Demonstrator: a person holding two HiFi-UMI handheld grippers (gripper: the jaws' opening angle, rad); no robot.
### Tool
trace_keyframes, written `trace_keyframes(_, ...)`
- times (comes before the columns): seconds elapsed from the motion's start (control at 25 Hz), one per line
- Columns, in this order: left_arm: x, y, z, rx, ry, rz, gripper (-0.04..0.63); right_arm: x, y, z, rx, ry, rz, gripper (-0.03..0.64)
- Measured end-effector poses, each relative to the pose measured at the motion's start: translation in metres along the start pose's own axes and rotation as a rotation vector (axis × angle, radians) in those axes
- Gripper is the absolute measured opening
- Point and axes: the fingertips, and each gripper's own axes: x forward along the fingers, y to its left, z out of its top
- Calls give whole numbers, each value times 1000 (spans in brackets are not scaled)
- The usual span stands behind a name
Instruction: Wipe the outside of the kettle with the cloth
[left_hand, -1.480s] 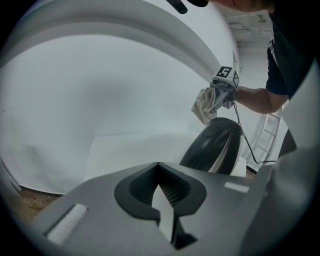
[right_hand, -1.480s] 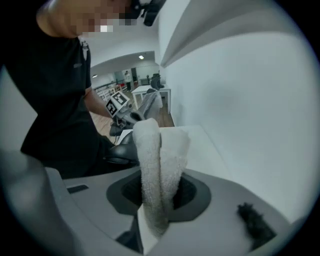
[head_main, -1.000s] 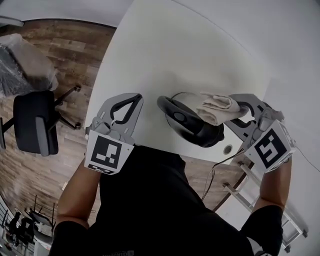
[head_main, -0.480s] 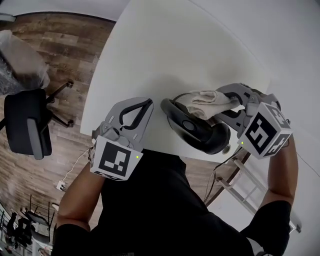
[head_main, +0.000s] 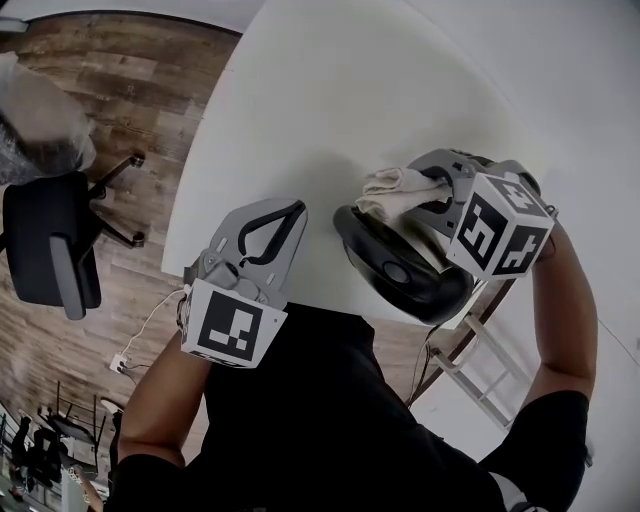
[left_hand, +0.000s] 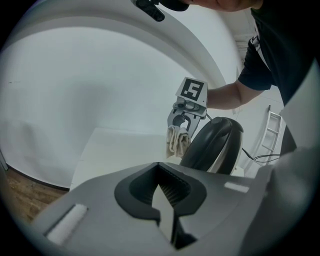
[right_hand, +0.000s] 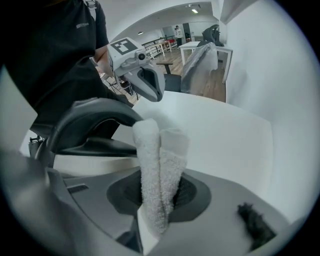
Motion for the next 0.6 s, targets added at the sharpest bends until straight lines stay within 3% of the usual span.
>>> trace_keyframes(0.24,2,4,-10,-36,14,-11,8,39,-8,2,14,20,66,98)
trace_keyframes(0.6,-6,7,-19,-58,15,20,8,75,-20,-5,31,67,68,98)
